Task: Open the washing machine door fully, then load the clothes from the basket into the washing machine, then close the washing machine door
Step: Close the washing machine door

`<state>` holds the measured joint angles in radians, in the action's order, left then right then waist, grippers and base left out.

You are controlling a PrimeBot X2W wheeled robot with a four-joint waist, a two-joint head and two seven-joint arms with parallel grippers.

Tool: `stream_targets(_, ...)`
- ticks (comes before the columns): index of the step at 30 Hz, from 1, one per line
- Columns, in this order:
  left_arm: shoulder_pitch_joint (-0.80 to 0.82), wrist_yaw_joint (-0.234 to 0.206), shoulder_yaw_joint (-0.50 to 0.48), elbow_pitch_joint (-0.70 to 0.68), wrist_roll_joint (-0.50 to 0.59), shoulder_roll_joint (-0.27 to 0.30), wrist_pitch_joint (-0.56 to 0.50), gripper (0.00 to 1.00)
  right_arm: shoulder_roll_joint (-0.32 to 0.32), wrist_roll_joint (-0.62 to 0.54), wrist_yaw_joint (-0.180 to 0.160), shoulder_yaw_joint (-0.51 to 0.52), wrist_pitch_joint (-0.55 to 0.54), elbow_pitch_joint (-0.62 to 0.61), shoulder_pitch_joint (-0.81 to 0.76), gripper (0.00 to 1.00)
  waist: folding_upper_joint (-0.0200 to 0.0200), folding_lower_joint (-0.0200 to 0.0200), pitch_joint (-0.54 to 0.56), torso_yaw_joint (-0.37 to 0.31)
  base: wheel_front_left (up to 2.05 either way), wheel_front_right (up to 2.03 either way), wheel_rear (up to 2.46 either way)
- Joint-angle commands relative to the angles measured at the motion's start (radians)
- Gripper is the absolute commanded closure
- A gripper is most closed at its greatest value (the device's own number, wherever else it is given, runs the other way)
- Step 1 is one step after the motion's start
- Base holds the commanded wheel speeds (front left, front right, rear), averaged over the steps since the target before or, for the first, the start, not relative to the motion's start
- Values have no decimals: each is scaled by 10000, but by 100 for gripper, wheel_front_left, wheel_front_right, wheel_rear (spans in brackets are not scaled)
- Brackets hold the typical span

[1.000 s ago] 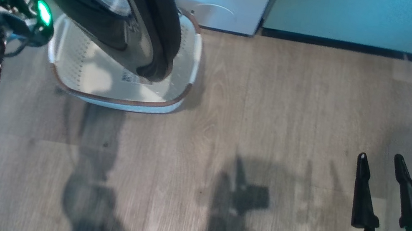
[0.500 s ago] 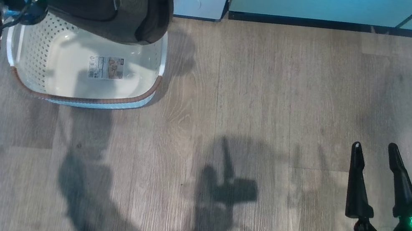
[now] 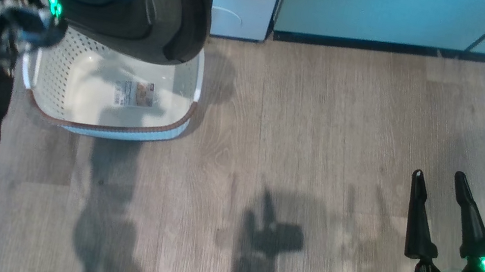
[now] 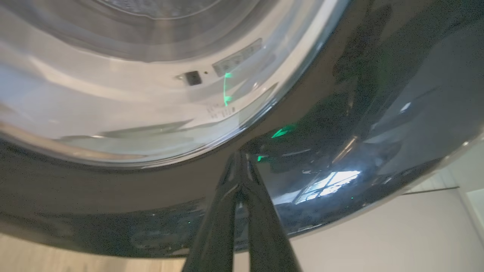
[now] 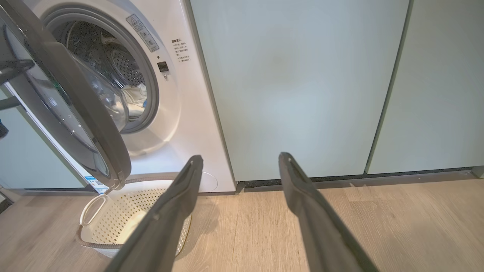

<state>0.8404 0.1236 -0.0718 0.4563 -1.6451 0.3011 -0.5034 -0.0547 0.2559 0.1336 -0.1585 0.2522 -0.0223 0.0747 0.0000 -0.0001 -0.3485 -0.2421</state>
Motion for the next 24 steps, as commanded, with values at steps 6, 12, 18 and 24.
stream_targets(6,-1068,69,-564,-393,557,431,680,100,17,-33,-29,-6,95,-169,12,0,0,1,558,399,0,0,0)
stream_targets(12,-2190,70,-826,-1213,981,278,1539,100,19,-98,-29,208,95,-156,-127,0,0,1,930,664,0,0,0)
stream_targets(18,-3417,70,-922,-2358,2097,164,2912,10,22,-151,-29,452,95,-161,-404,0,0,1,1305,917,0,0,0)
stream_targets(24,-4404,-67,-773,-3463,3915,106,4469,0,16,-234,-29,659,95,-210,-626,0,0,1,1574,1184,0,0,0)
